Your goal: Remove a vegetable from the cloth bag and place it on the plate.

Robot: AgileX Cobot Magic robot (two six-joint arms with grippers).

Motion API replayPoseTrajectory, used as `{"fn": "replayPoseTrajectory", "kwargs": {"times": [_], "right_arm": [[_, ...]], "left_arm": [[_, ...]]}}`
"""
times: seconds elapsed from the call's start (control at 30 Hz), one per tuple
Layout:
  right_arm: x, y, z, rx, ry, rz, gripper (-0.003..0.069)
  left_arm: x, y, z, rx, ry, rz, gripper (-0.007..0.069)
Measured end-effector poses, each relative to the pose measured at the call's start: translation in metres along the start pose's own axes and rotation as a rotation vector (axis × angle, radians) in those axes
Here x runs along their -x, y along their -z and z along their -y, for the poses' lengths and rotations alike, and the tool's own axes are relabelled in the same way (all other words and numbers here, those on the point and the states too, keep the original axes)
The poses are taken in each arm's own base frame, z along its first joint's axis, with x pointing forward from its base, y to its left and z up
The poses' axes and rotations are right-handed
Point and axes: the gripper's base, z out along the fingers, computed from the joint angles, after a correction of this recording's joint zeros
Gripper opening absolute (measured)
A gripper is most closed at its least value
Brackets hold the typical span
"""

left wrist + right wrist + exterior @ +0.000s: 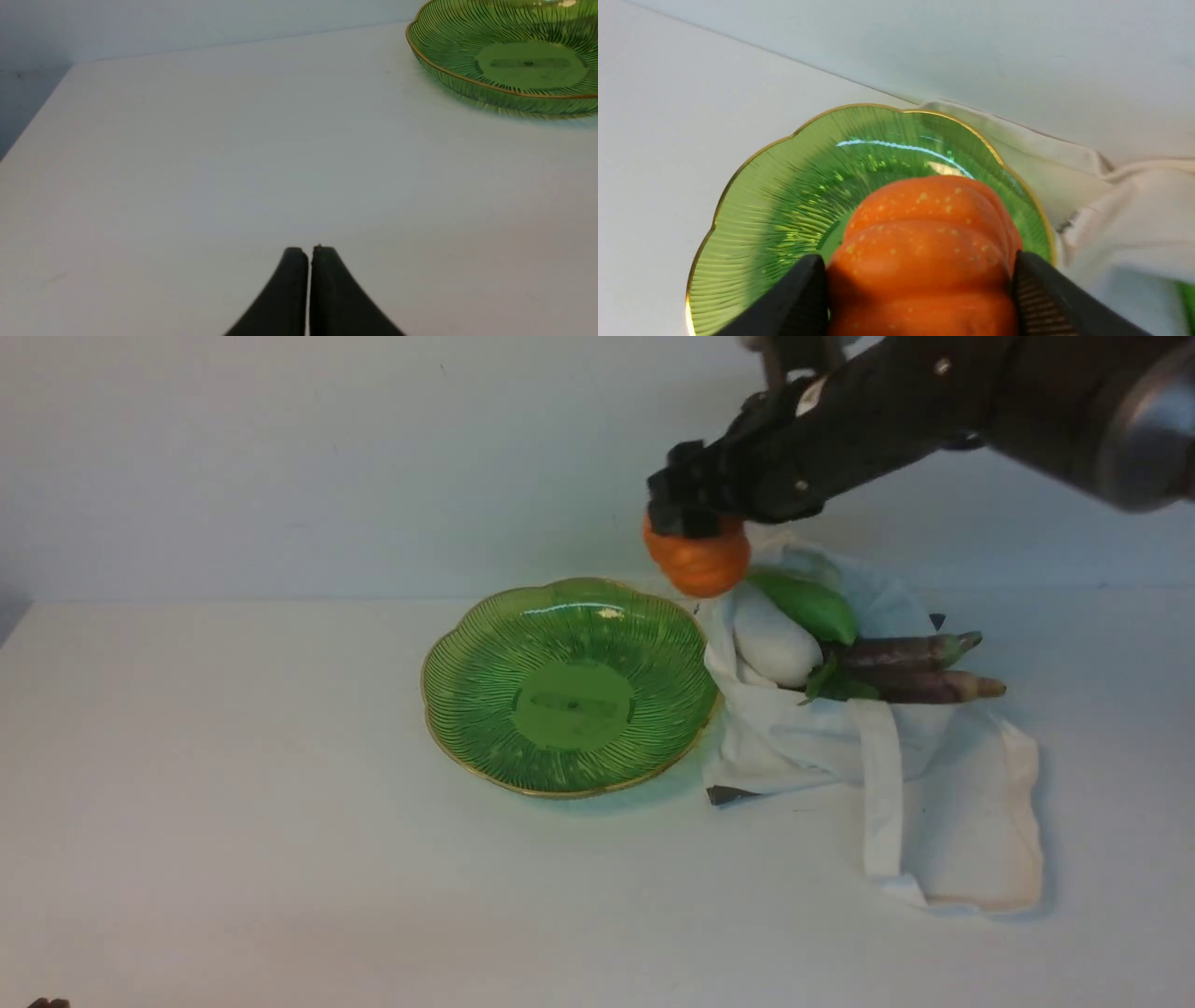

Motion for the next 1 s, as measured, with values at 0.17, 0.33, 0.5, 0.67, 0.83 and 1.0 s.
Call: {"fn": "replayPoseTrajectory", "kwargs": {"times": [0.17,0.33,0.5,0.67,0.83,1.0], "right_arm": [[-0.02,-0.056,-0.012,-0.002,0.153,0.062,0.0462],[-0.032,-0.082,-0.008,-0.027,0.194,0.102,0.0607],[-0.03,-0.08,-0.009,-0.025,0.191,0.111,0.0684],[-0.007,-0.043,-0.016,-0.017,0.227,0.143,0.0687],[0.033,0.052,-0.031,0.003,0.281,0.209,0.0587],[0.055,0.193,-0.05,0.031,0.326,0.323,0.0366]], "left_arm": [[0.0,0.0,0.0,0.0,0.0,0.0,-0.0005],[0.0,0.0,0.0,0.0,0.0,0.0,-0.0005],[0.0,0.0,0.0,0.0,0.0,0.0,-0.0005],[0.0,0.0,0.0,0.0,-0.001,0.0,-0.0005],[0.0,0.0,0.0,0.0,-0.001,0.0,-0.0005],[0.0,0.0,0.0,0.0,-0.001,0.0,-0.0005]]}}
